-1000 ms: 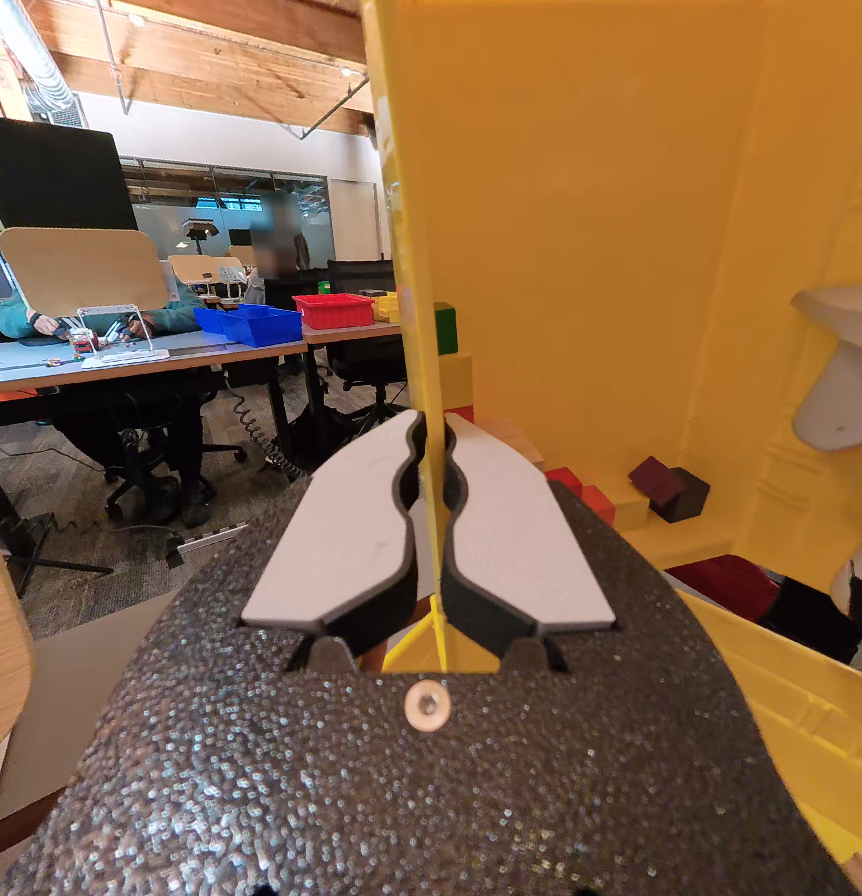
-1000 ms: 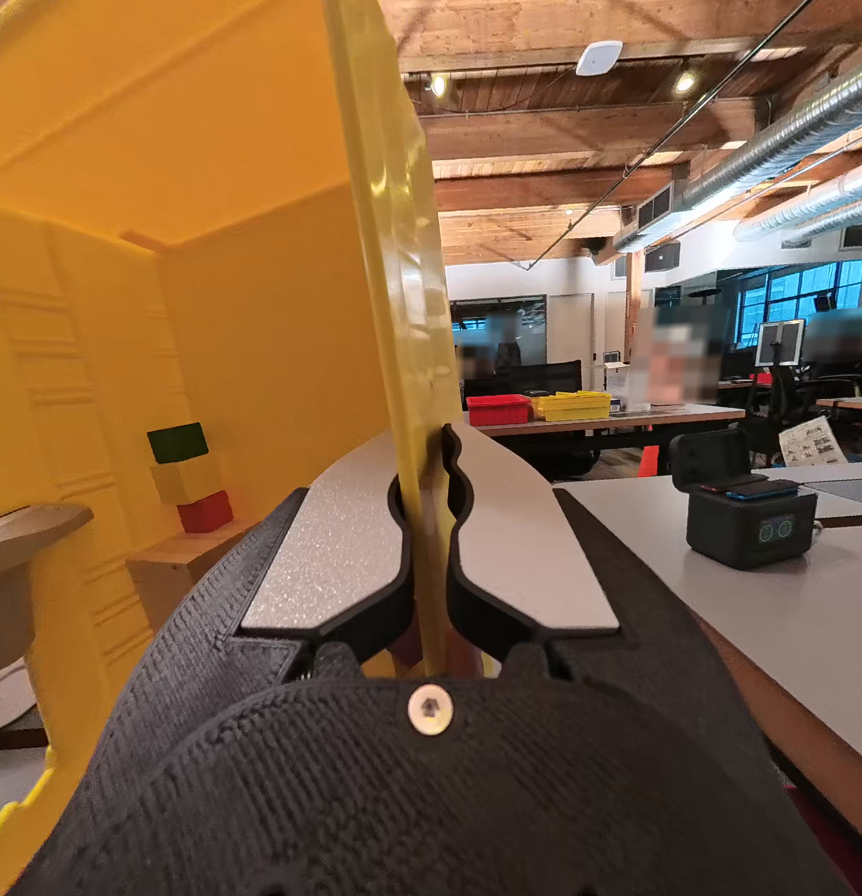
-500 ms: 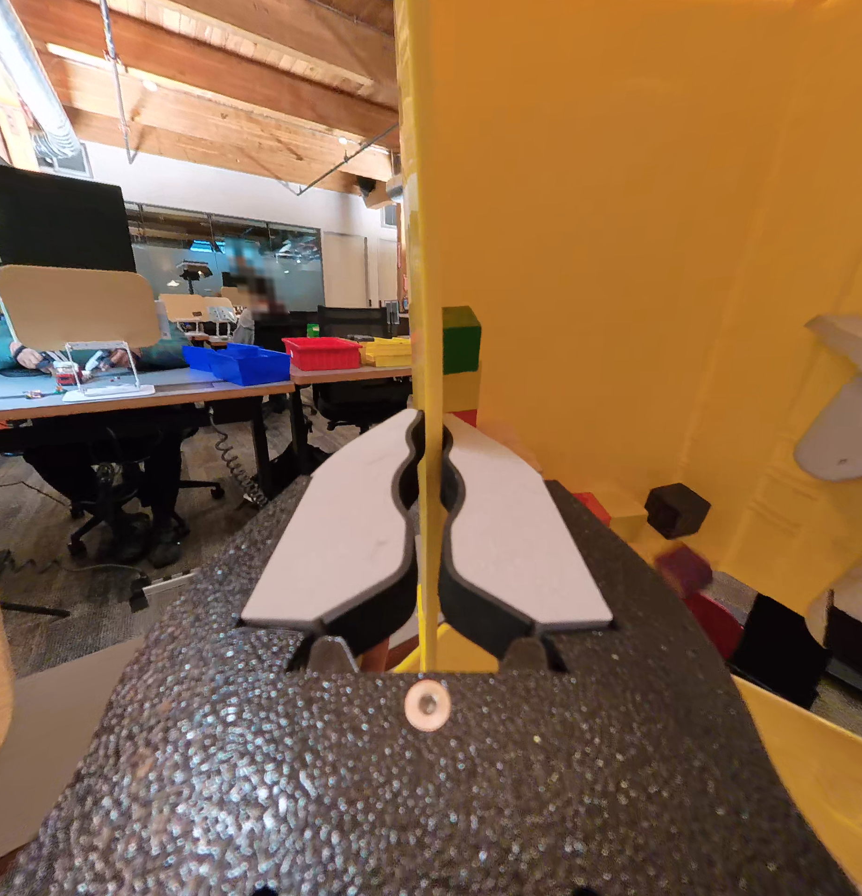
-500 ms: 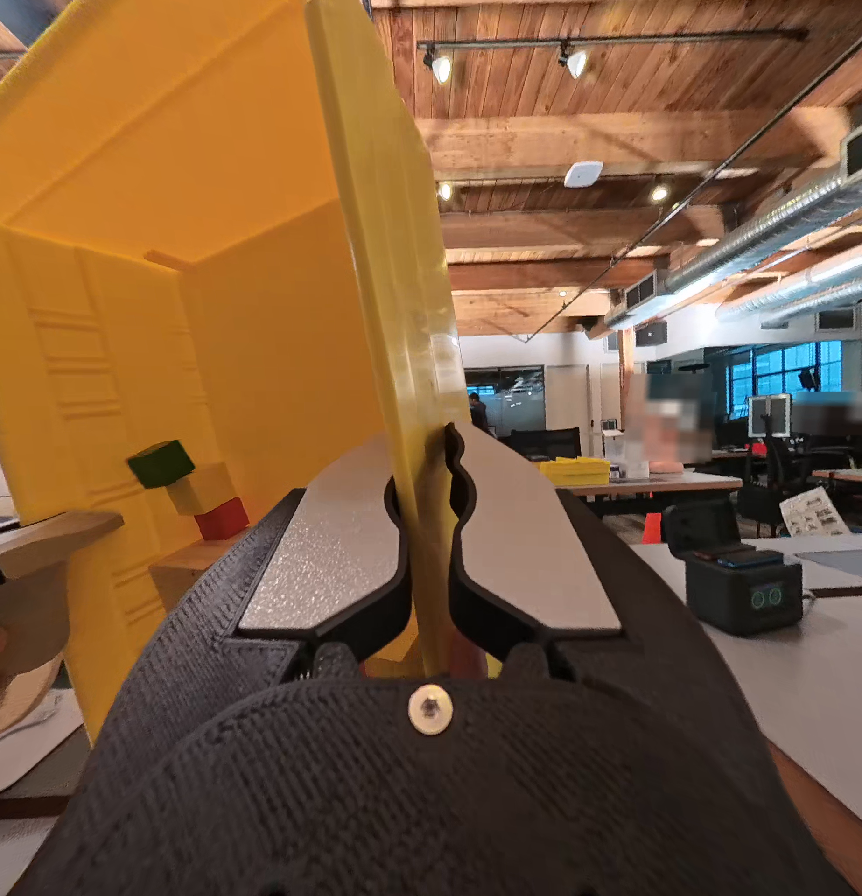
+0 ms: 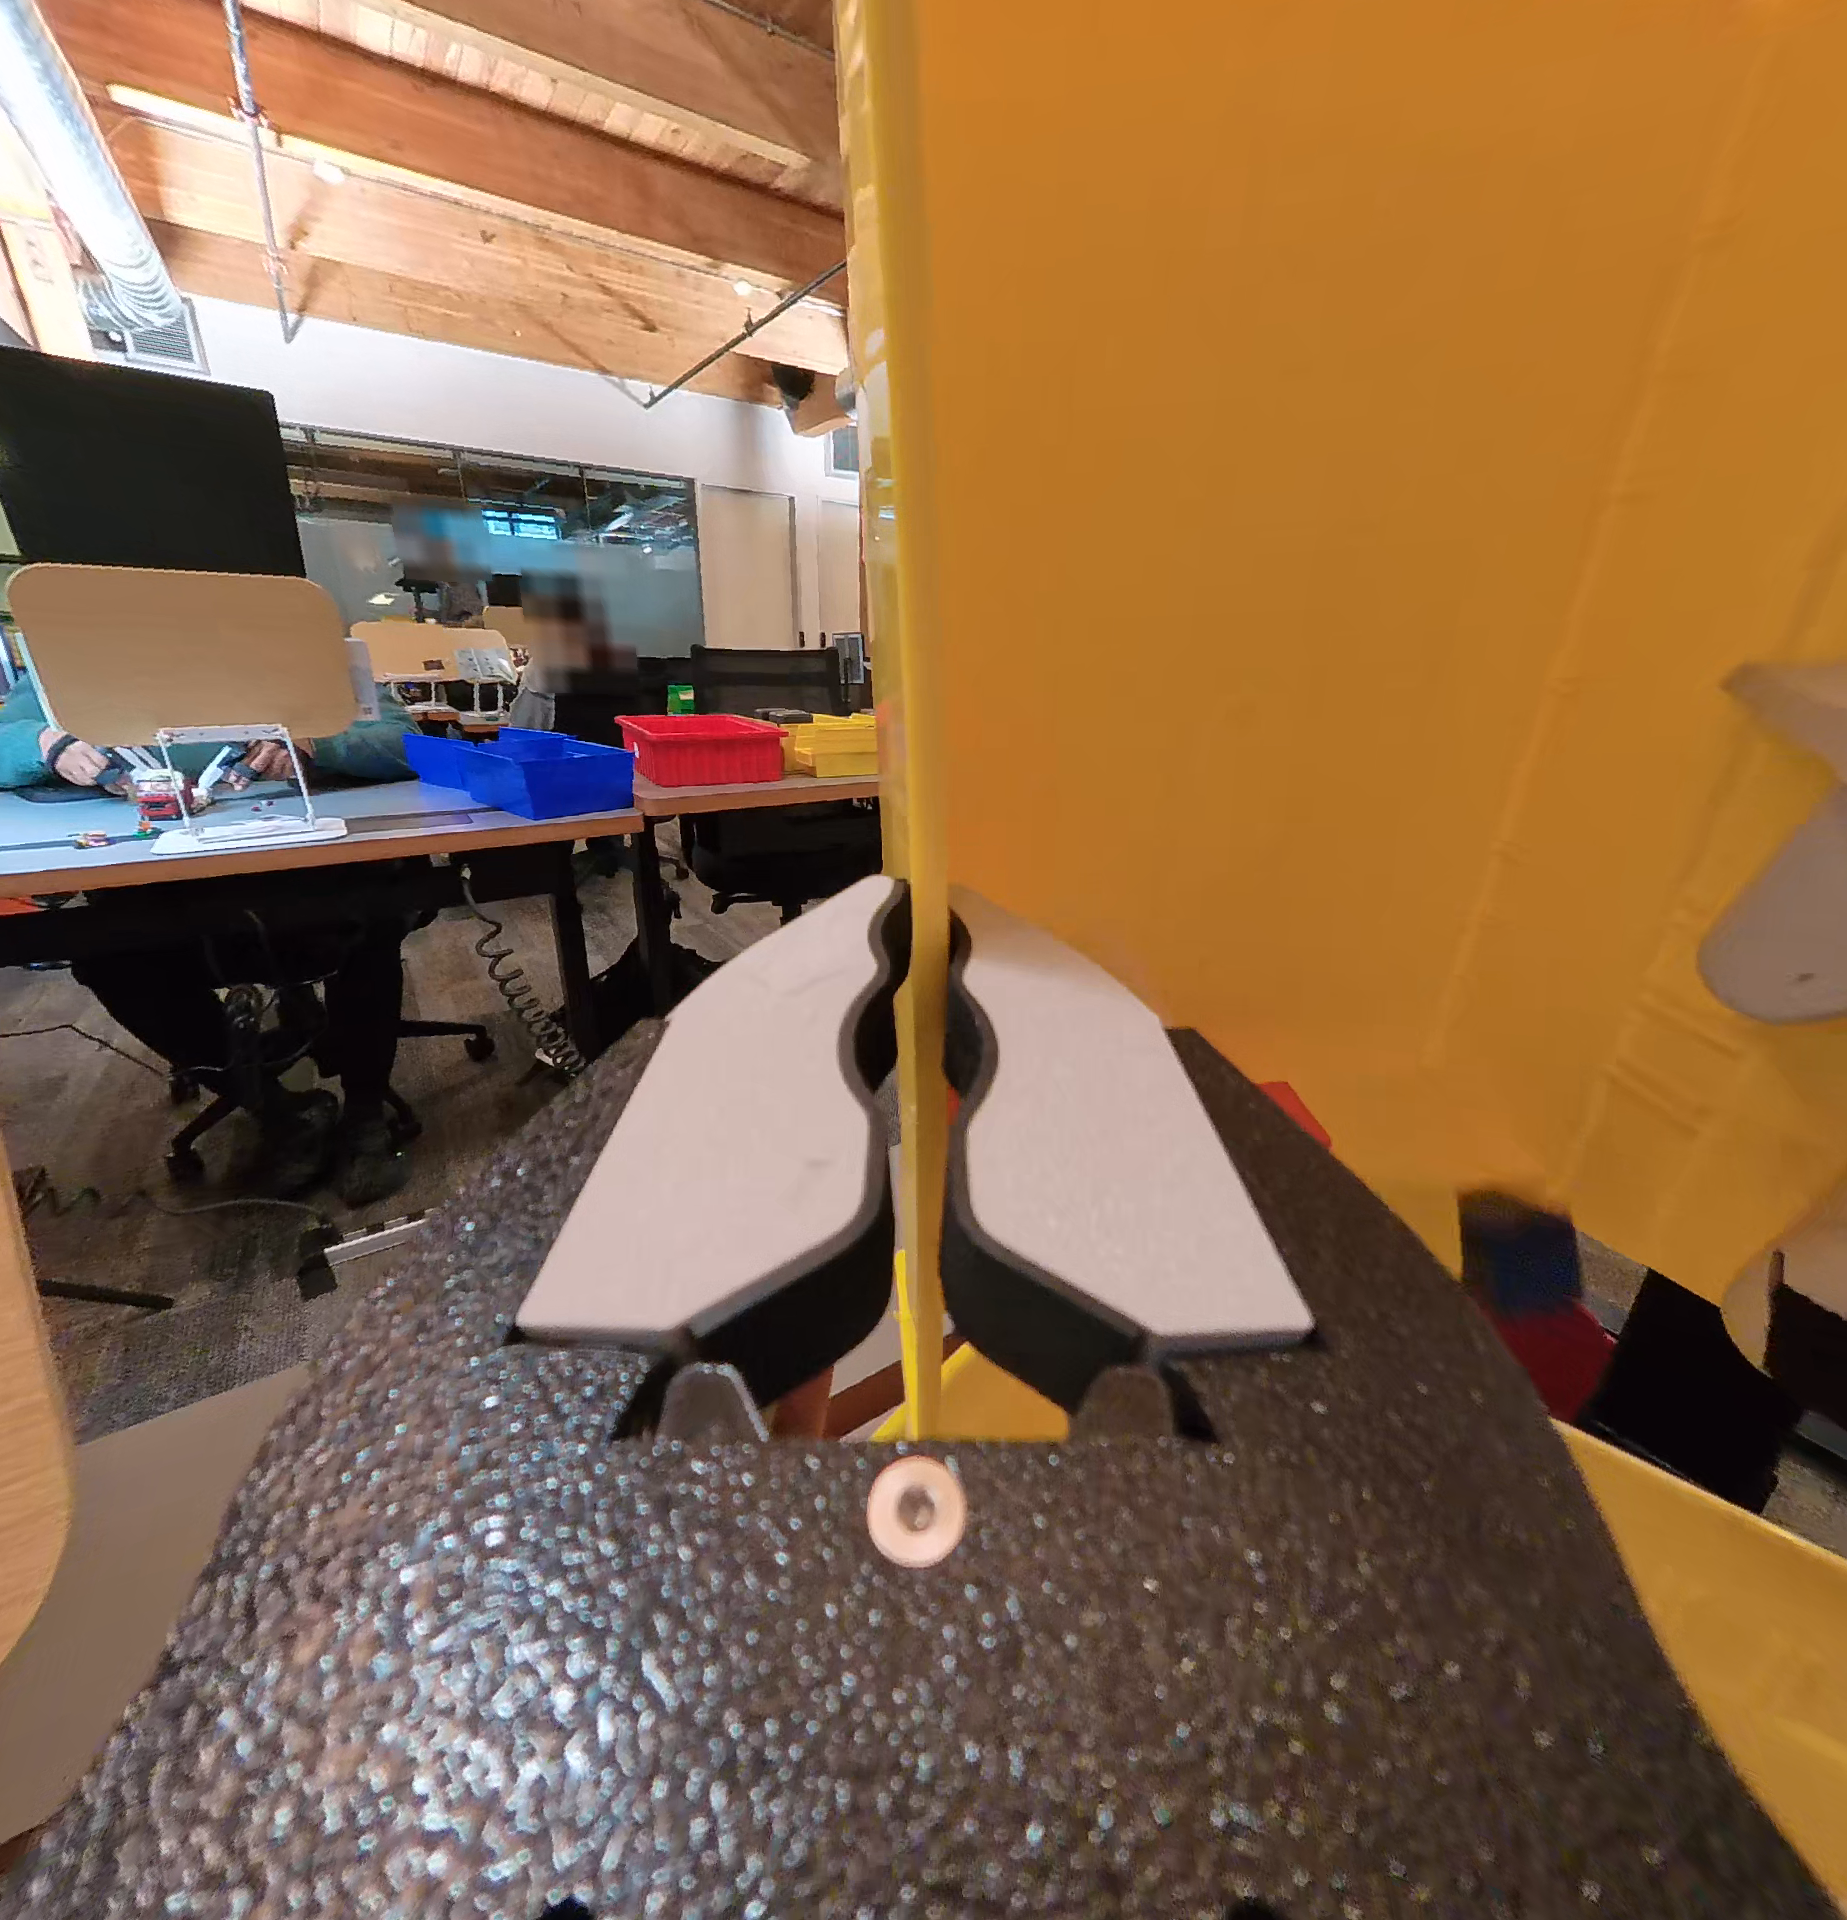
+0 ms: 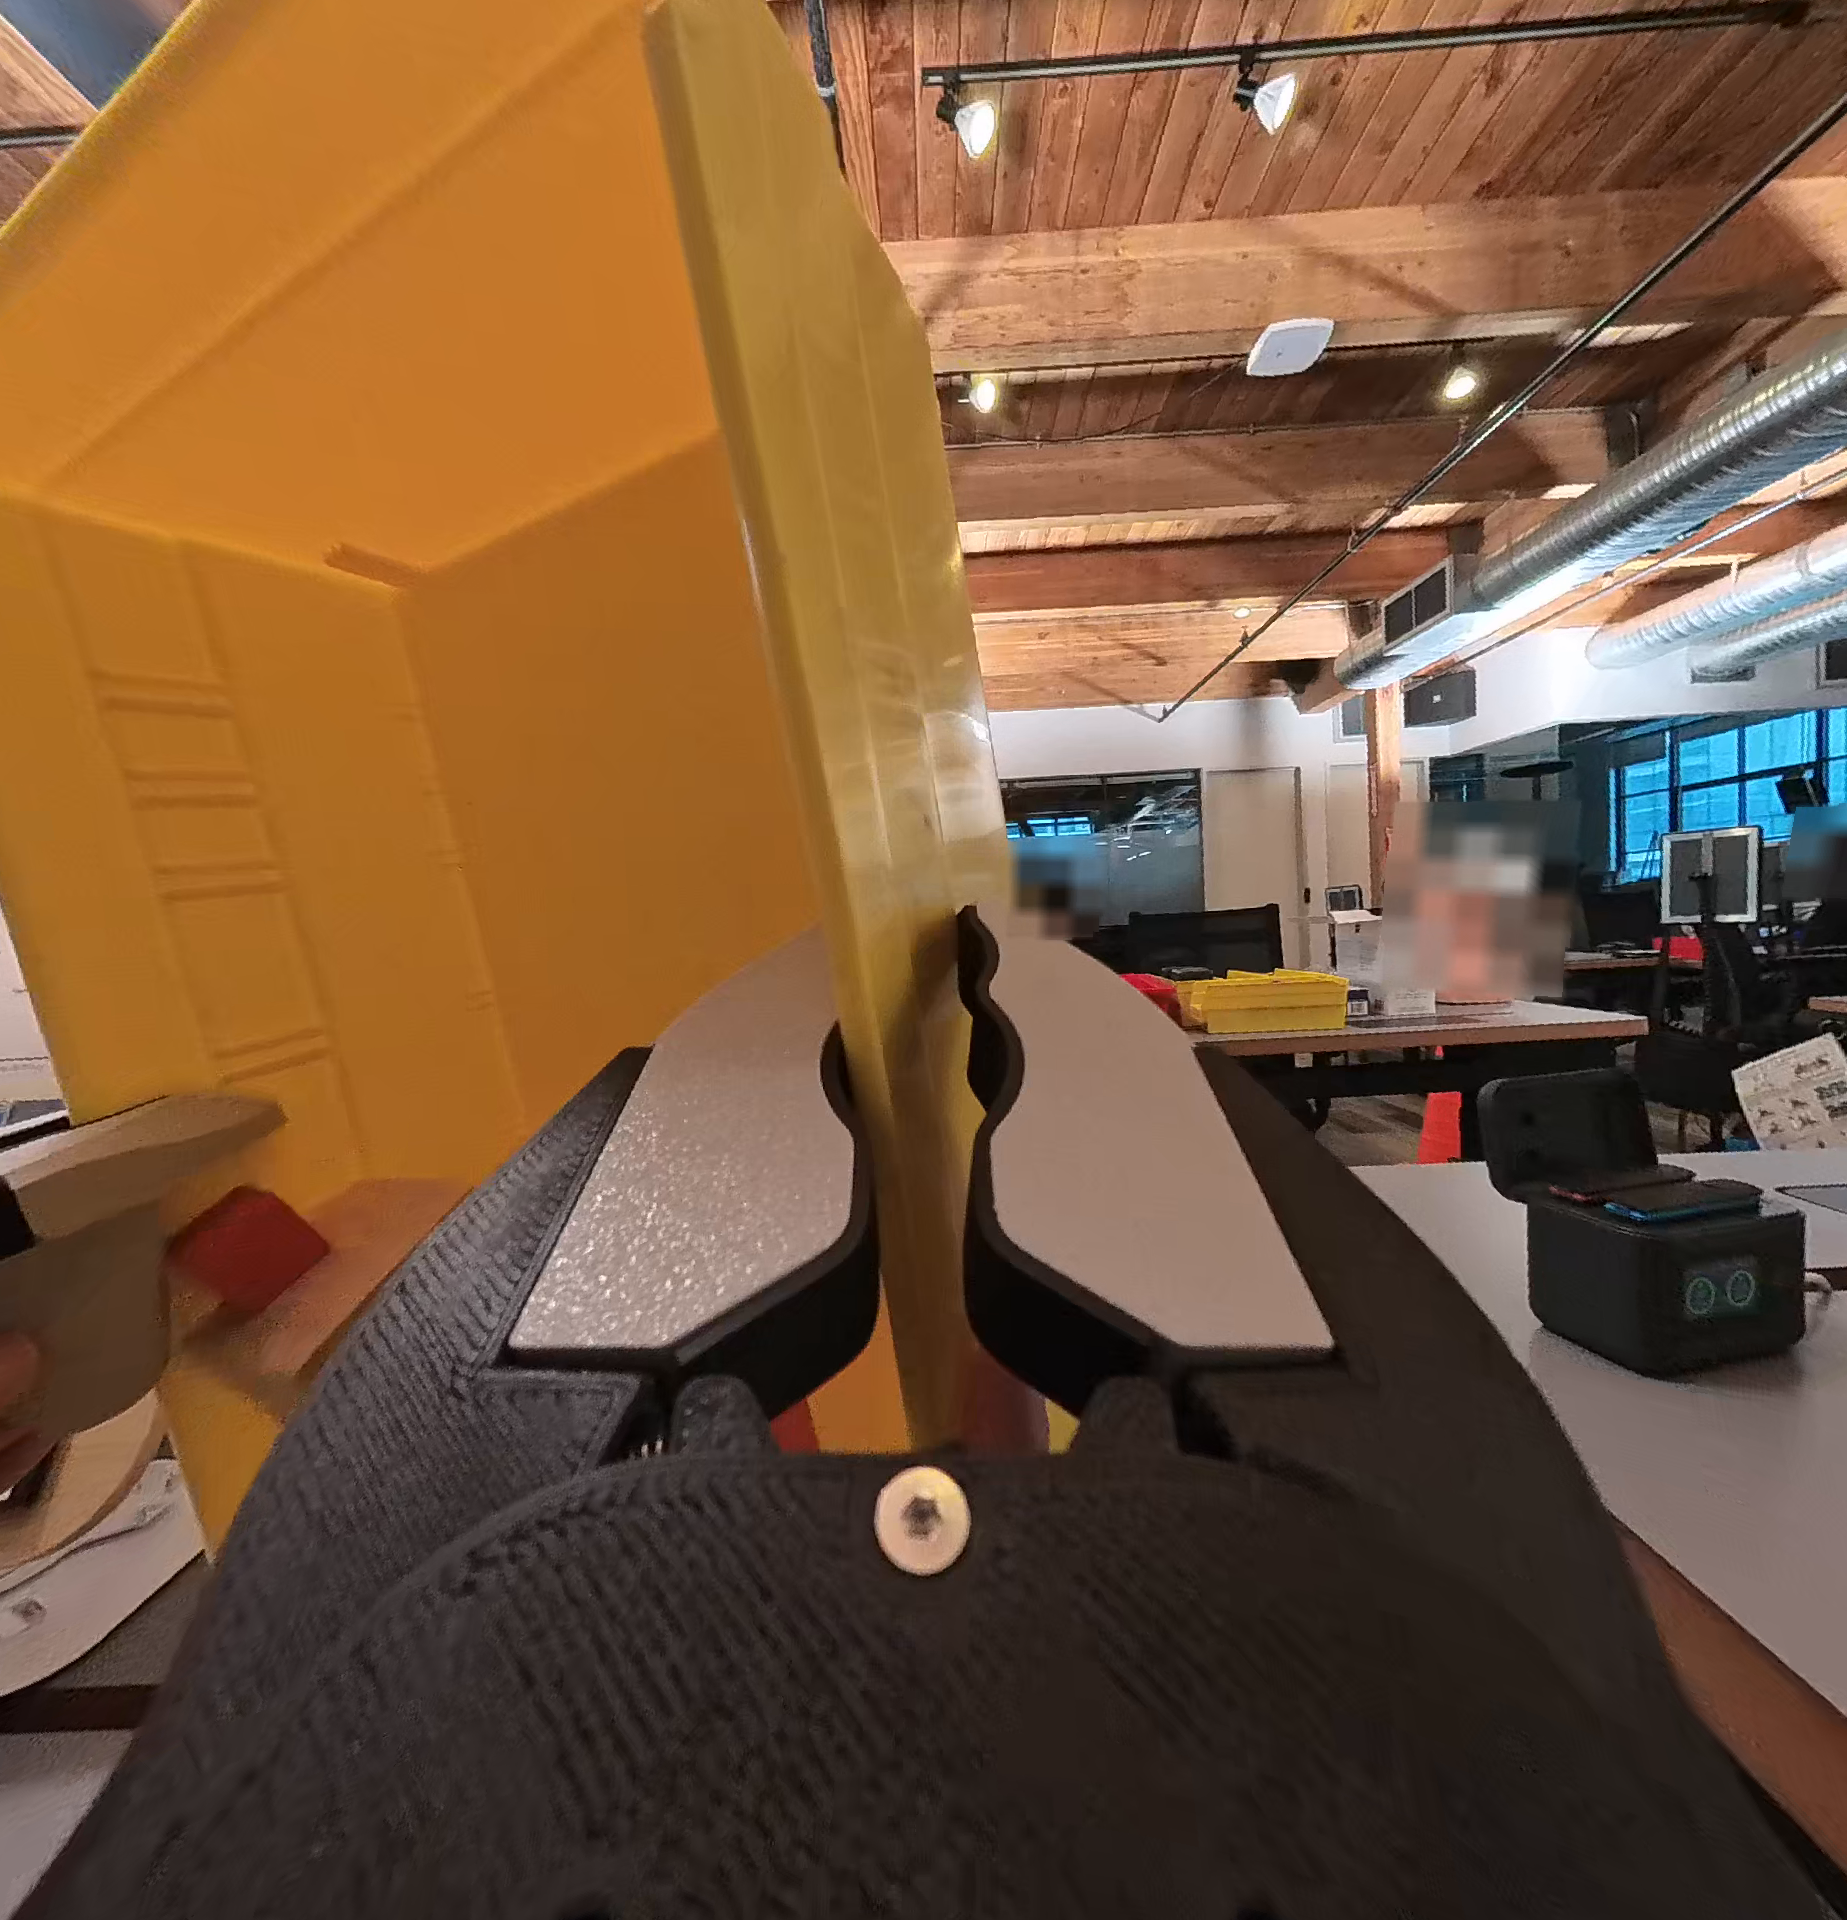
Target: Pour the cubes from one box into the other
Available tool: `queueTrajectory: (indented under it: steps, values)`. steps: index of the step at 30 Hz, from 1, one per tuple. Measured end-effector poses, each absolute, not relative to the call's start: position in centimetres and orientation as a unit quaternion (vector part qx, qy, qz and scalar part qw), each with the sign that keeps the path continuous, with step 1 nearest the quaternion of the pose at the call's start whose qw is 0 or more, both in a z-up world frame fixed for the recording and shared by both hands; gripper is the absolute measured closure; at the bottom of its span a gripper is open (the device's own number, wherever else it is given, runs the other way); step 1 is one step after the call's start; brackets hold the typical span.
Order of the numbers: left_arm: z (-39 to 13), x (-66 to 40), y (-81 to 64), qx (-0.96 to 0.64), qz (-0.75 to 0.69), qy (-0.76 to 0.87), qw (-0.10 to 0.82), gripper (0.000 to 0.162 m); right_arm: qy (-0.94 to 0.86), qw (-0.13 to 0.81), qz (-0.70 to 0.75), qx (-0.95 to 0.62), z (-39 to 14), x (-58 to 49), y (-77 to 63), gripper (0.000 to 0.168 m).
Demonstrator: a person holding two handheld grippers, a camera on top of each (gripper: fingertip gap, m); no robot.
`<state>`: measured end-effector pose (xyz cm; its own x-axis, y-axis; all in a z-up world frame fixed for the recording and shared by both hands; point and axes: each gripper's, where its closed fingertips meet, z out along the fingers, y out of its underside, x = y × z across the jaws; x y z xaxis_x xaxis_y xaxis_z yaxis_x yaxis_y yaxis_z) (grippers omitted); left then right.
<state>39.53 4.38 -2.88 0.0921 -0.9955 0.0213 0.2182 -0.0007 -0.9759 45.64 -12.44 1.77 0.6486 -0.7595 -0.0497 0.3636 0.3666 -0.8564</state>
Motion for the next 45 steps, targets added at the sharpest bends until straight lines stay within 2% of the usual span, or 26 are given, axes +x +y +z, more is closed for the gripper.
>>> queueTrajectory:
  steps: [14, 24, 29, 34, 38, 45]
  values:
    - [-2.3, 39.5, 3.9, -0.45, -0.531, 0.429, 0.575, 0.158, 0.22, 0.801, -0.353, -0.431, 2.2, 45.5, -13.0, 0.155]
    - [-1.5, 37.2, 3.7, -0.424, -0.505, 0.46, 0.594, 0.157, 0.251, 0.768, -0.357, -0.469, 2.4, 43.9, -13.2, 0.157]
    - [1.9, 32.5, 5.8, -0.432, -0.51, 0.423, 0.612, 0.16, 0.274, 0.742, -0.348, -0.504, 2.8, 39.7, -11.2, 0.157]
    - [2.6, 26.4, 9.3, -0.471, -0.468, 0.412, 0.624, 0.16, 0.289, 0.735, -0.311, -0.528, 2.3, 33.9, -7.4, 0.155]
    - [1.5, 21.2, 13.6, -0.531, -0.495, 0.374, 0.577, 0.159, 0.285, 0.732, -0.274, -0.555, 0.9, 29.1, -2.6, 0.151]
    - [-2.4, 10.7, 23.9, -0.626, -0.452, 0.348, 0.532, 0.16, 0.191, 0.748, -0.194, -0.606, -0.3, 19.7, 8.6, 0.139]
